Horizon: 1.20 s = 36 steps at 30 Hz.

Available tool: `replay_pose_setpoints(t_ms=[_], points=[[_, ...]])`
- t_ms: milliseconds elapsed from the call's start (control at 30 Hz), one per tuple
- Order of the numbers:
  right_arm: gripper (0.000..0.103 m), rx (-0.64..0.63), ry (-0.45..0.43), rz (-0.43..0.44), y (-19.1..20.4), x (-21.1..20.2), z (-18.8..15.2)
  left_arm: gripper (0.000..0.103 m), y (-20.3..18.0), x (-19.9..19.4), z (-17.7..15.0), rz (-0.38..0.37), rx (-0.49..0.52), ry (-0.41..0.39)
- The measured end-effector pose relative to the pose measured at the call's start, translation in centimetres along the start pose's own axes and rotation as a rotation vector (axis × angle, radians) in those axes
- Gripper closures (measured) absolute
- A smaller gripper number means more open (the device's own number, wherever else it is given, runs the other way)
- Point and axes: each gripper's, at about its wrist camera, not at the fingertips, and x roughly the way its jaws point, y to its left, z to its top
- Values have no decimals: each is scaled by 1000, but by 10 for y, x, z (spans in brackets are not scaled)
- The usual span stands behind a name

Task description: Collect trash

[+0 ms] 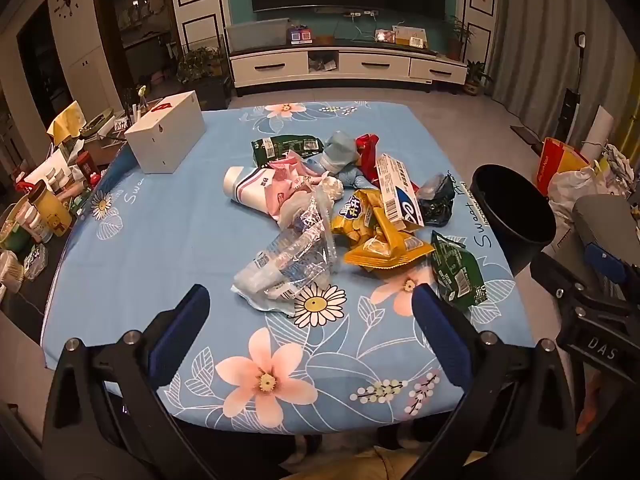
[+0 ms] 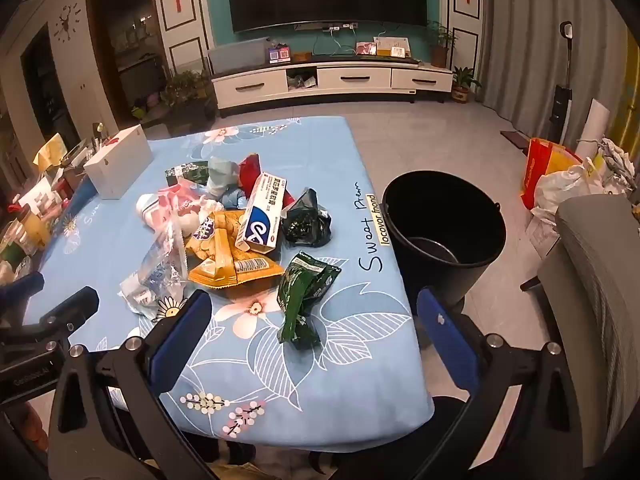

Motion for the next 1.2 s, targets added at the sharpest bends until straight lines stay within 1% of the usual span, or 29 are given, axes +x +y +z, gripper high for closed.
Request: replay_pose_setpoints(t_ms=[133,233,300,433,867,1200], points=[[3,10,-6,6,-2,0,1,3,0,-1,0,4,-1,-13],[3,3,18,-1,-1,3,3,3,1,-1,-2,1,1,-20],[3,3,20,-4,-1,4,1,3,0,-1,-6,2,6,-18],[3,5,19,-6,3,9,2,3,3,5,-1,-2,4,9],[3,0,8,-1,1,3,2,3,3,6,0,4,-1,-5],[3,2,16,-1,1,3,2,3,5,8,-1,4,0,-5]])
